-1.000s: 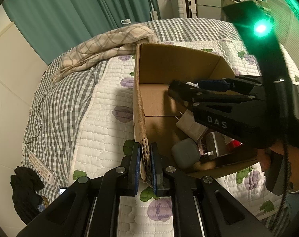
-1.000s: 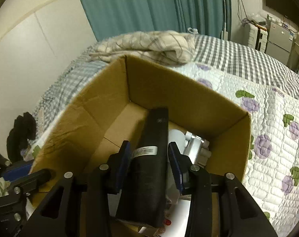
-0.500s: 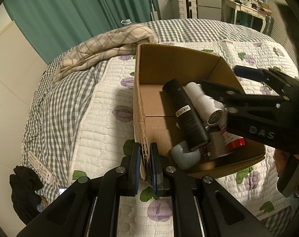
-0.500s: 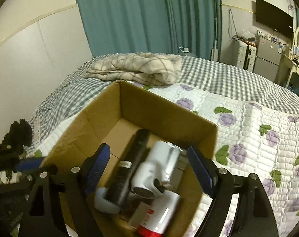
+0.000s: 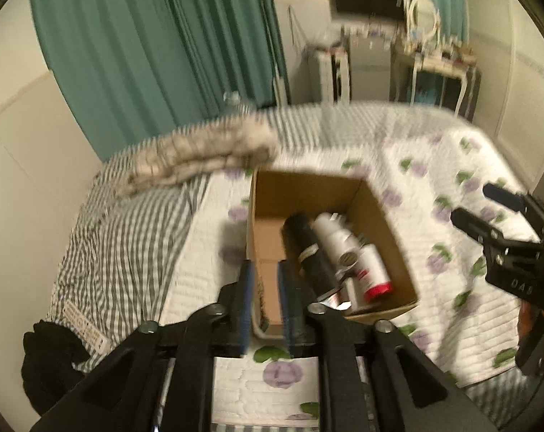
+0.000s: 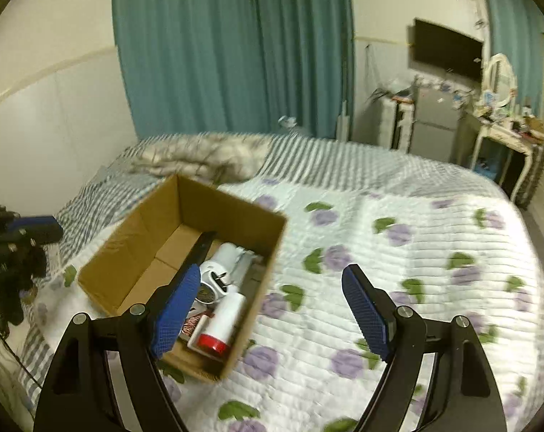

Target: Organize rigid objects

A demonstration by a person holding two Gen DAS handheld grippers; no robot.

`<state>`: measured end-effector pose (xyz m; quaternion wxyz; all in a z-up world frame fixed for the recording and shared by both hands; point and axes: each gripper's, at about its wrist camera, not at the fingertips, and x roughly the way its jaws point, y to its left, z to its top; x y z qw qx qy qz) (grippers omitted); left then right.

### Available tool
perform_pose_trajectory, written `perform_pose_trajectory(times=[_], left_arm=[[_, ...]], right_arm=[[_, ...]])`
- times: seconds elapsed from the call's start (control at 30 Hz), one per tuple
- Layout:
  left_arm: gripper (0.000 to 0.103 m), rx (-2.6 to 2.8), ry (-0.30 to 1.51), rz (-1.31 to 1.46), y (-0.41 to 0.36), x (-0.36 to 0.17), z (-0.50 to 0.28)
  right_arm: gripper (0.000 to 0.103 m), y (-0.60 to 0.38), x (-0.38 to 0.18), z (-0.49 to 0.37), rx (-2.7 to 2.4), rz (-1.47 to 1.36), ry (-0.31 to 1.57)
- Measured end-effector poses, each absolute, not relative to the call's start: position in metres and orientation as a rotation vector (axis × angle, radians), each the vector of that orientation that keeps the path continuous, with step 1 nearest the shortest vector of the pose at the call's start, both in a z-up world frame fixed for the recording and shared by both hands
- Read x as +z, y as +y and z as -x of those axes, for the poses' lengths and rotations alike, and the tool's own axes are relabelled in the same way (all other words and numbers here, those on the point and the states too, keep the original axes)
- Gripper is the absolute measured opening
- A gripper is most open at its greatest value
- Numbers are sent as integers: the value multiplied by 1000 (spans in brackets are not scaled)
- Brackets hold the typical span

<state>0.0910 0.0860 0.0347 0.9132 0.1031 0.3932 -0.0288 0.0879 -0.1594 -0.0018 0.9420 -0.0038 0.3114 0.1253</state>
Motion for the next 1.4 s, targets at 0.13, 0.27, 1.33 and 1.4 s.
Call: perform_pose_trajectory(times=[0.13, 0.27, 1.33, 1.4], left_arm=[[60, -103, 660, -152, 77, 58, -58], [75, -121, 524, -126, 66, 64, -28], [94, 16, 347, -55, 44, 25, 17], [94, 11, 353, -63, 43, 24, 18]], right_arm=[[89, -174, 25, -50, 211, -1, 549], [93, -181, 39, -20, 182, -6, 494], [103, -190, 33, 31, 88, -32, 376], [103, -191, 35, 32, 86, -35, 373]])
